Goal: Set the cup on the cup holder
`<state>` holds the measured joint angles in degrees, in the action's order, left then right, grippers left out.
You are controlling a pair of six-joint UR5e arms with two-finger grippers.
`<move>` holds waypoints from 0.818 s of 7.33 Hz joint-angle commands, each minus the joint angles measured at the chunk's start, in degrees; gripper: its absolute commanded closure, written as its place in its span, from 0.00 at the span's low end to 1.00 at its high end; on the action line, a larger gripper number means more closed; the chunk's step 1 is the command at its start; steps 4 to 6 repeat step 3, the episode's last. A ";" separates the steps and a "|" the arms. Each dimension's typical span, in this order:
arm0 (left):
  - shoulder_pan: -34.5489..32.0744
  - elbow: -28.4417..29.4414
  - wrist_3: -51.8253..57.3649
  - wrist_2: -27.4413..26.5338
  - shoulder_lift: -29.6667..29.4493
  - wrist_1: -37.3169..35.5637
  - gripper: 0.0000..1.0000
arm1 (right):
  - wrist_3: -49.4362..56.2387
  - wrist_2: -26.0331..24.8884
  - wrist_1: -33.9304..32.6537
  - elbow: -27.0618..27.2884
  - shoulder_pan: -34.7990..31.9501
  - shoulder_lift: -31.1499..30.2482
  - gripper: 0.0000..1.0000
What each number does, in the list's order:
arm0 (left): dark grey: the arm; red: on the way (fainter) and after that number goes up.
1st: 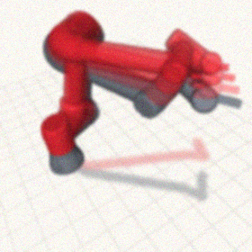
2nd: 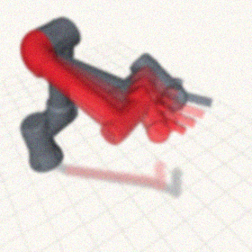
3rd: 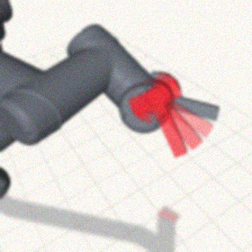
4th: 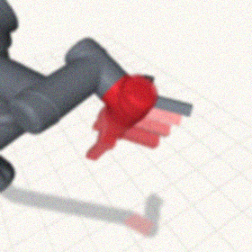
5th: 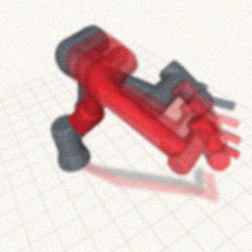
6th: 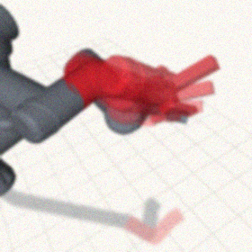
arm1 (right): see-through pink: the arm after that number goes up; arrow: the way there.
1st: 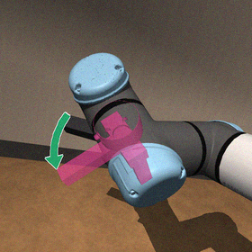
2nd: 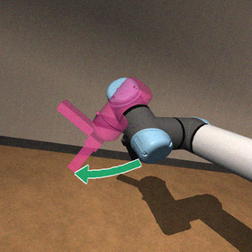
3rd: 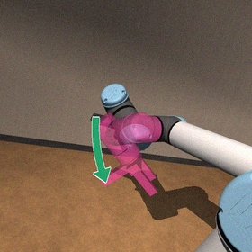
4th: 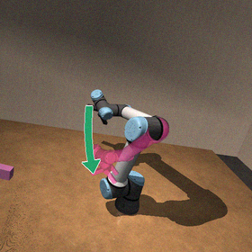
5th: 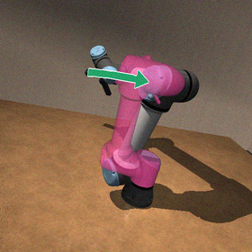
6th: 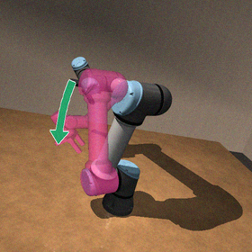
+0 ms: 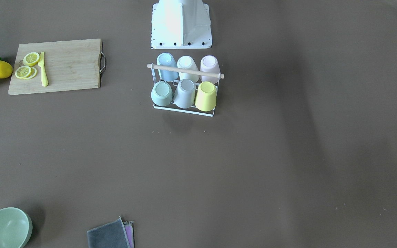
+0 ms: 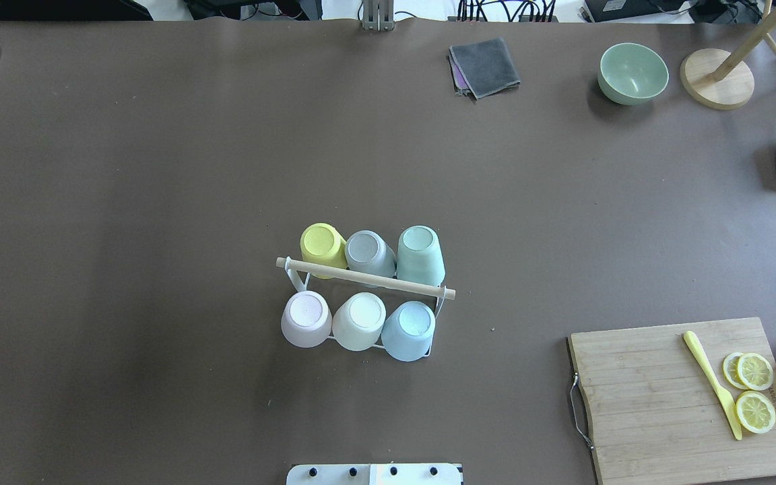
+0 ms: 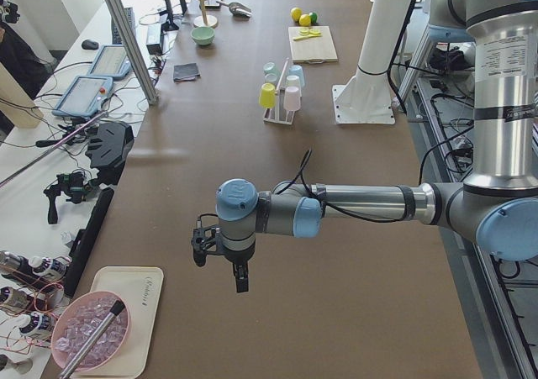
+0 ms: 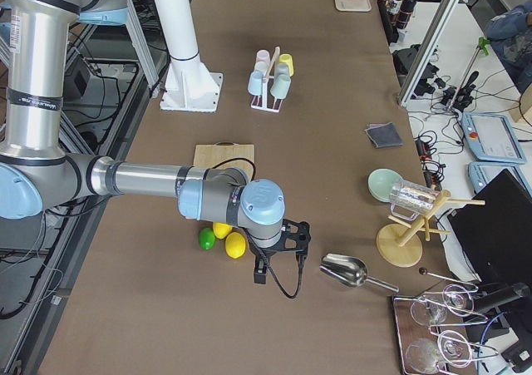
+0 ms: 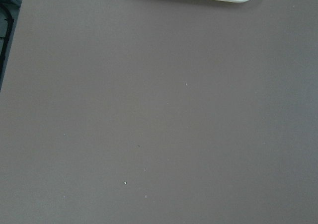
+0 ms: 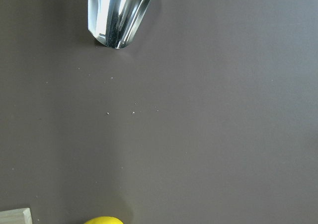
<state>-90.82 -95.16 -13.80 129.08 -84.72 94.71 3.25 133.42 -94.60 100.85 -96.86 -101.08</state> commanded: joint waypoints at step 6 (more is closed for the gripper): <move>-0.05 -0.02 0.00 0.04 0.08 -0.05 0.02 | 0.09 0.00 0.03 0.31 -0.43 -0.61 0.00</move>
